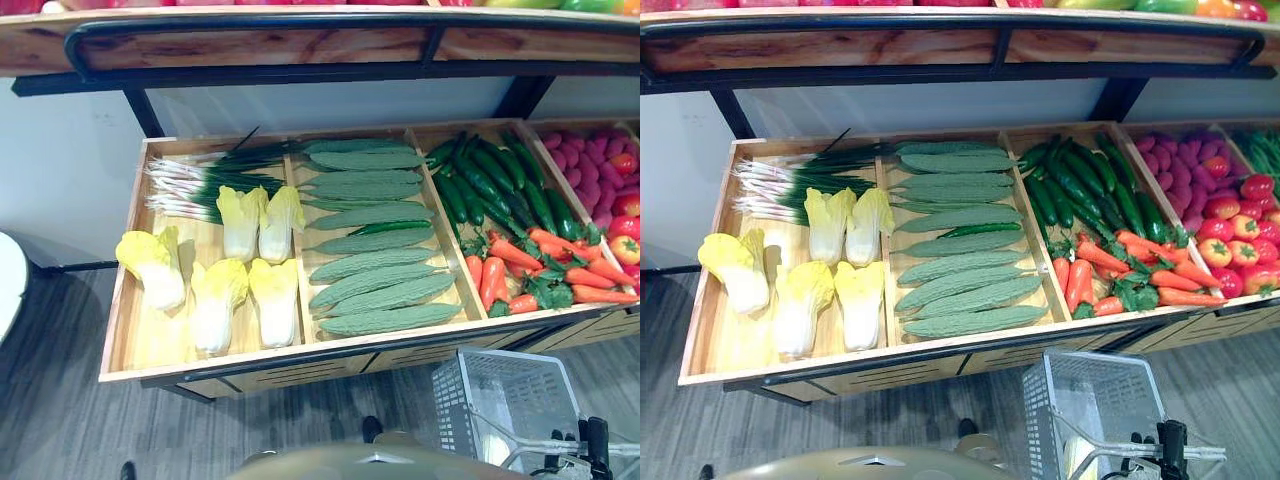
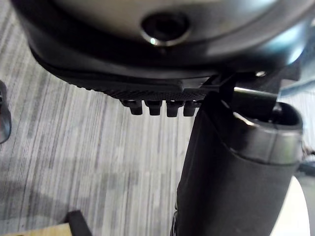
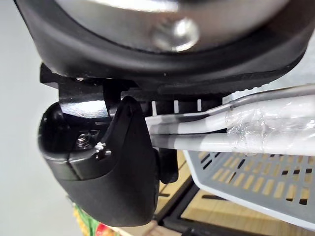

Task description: Pick vegetable in the basket

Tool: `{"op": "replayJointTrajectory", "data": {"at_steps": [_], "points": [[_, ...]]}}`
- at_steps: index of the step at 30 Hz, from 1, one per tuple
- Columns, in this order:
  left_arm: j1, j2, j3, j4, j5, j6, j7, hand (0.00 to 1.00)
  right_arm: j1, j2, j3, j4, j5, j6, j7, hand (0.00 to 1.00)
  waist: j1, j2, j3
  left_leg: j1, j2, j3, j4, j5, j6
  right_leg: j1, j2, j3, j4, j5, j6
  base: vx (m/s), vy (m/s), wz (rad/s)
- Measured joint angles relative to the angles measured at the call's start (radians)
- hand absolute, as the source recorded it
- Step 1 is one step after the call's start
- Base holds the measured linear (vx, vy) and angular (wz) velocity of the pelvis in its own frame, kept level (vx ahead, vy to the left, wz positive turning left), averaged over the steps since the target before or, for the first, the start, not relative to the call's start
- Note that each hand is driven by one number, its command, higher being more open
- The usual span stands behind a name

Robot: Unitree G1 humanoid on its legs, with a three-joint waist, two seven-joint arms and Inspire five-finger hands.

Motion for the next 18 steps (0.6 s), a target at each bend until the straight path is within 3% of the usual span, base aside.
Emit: {"op": "replayJointTrajectory", "data": {"at_steps": [6,9,14,18], "points": [[-0.019,-0.005,-0.106,-0.018,0.027,0.000,-0.028,1.00,0.028,0.032,0.006,0.021,-0.001,0.000,-0.013,0.00,0.002,-0.003,0.010,-0.007,0.035,0.010,0.097,-0.056,-0.004,0.002,0.014,0.003,0.060,-0.038,0.001,-0.01,-0.007,-0.03],[-0.027,-0.010,-0.111,-0.024,0.044,0.001,-0.027,1.00,0.058,0.054,0.007,-0.035,-0.004,0.000,-0.018,0.00,0.003,0.001,0.015,-0.041,0.073,0.018,0.213,-0.120,-0.004,-0.011,0.035,0.013,0.100,-0.057,0.012,0.00,0.016,-0.14],[-0.039,0.012,-0.164,-0.099,0.196,0.006,-0.013,1.00,0.152,0.115,0.026,-0.239,-0.006,0.000,-0.022,0.00,0.004,-0.020,0.051,-0.031,0.121,0.071,0.367,-0.213,0.005,-0.043,0.064,0.056,0.256,-0.126,0.027,-0.04,0.055,-0.27],[-0.049,0.040,-0.191,-0.113,0.237,0.018,0.014,1.00,0.201,0.117,0.056,-0.320,-0.015,0.000,-0.022,0.00,0.003,-0.041,0.092,0.003,0.149,0.149,0.438,-0.253,0.006,-0.071,0.085,0.096,0.337,-0.140,0.028,-0.12,0.051,-0.46]]}}
